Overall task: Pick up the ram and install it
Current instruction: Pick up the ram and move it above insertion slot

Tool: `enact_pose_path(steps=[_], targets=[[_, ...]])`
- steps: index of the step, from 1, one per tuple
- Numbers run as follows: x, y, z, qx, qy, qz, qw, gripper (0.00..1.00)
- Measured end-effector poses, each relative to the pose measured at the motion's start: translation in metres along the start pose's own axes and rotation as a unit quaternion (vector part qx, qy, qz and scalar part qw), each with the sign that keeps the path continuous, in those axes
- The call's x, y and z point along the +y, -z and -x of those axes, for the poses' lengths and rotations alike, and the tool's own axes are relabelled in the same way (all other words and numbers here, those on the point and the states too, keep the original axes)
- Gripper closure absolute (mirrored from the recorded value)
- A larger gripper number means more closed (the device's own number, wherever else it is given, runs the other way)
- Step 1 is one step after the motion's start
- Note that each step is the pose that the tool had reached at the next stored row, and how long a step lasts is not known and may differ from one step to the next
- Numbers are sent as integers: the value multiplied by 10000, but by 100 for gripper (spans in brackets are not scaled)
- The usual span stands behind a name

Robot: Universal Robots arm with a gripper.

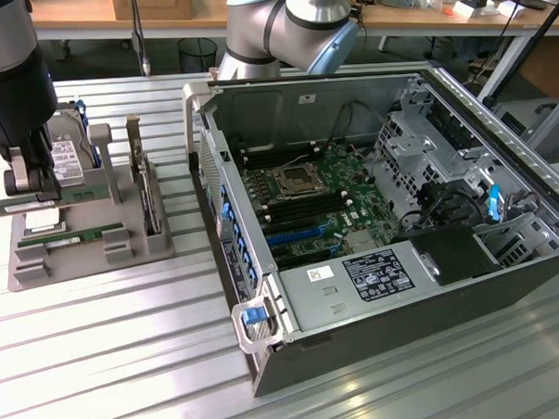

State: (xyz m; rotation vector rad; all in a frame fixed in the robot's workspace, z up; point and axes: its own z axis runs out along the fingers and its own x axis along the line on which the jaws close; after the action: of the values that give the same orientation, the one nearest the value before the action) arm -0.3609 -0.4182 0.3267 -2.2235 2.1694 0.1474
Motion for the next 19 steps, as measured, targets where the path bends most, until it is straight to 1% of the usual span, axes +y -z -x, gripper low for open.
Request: enact_pose_path(steps=[5, 7, 10, 11, 12, 17, 19], targets=[[2, 43, 4, -35, 2, -1, 10000, 88], [4, 82, 8, -72, 3, -2, 10000, 88], [5, 111, 10, -101, 5, -3, 9999, 88], [5, 113, 10, -103, 5, -3, 9999, 88], [6, 133, 12, -124, 6, -3, 9999, 88], [10, 225, 20, -183, 9, -5, 9998, 88], [11, 240, 22, -195, 9, -5, 9998, 88]])
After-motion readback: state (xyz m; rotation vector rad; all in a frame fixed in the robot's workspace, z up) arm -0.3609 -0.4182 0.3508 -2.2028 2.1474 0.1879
